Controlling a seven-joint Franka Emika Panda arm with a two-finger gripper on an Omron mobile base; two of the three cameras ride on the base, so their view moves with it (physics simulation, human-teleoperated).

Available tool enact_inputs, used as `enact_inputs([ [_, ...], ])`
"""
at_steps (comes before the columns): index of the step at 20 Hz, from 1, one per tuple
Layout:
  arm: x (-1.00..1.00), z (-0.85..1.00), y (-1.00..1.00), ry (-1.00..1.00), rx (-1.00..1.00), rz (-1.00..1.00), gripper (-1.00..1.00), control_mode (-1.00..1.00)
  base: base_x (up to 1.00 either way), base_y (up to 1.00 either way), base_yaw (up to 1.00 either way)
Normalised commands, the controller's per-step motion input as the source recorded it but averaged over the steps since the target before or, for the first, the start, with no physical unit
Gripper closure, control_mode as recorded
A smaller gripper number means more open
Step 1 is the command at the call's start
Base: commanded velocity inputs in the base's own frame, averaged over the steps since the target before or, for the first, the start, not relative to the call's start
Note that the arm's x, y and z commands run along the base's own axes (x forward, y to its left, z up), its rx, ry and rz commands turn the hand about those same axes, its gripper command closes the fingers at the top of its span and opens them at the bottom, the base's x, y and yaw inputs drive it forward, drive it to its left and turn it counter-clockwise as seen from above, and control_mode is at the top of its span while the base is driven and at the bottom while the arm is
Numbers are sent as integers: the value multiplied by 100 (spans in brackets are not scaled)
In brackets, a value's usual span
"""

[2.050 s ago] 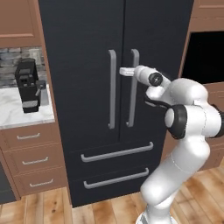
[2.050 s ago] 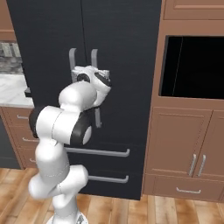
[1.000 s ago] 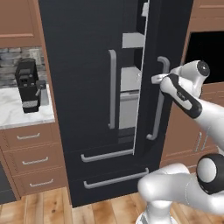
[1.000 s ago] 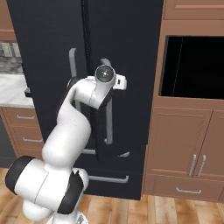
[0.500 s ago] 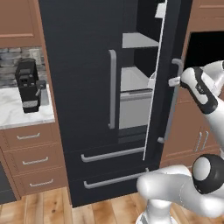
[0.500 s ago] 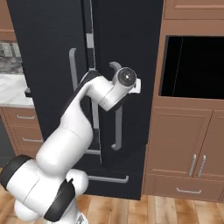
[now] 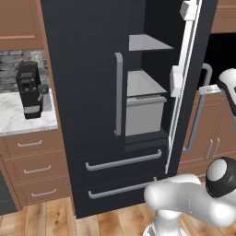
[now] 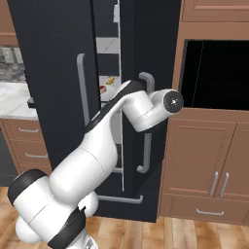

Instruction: Retrieve the steak from the fridge and place it on the saucepan with marinade on the stove.

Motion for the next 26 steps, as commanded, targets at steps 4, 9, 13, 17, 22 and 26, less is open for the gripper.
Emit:
enact_inputs([
  [4, -1, 0, -33, -7, 2, 13, 100, -100, 0, 0, 0],
  [9, 11, 0, -3, 0, 0, 3, -100, -100, 0, 0, 0],
  [13, -17, 0, -23, -16, 0, -4, -100, -100, 0, 0, 0],
  [17, -56, -22, -61, -22, 0, -36, -100, -100, 0, 0, 0],
  [22, -59, -15, -19, -34, 0, -47, -100, -100, 0, 0, 0],
  [26, -85, 22, 21, -23, -2, -42, -100, -100, 0, 0, 0],
])
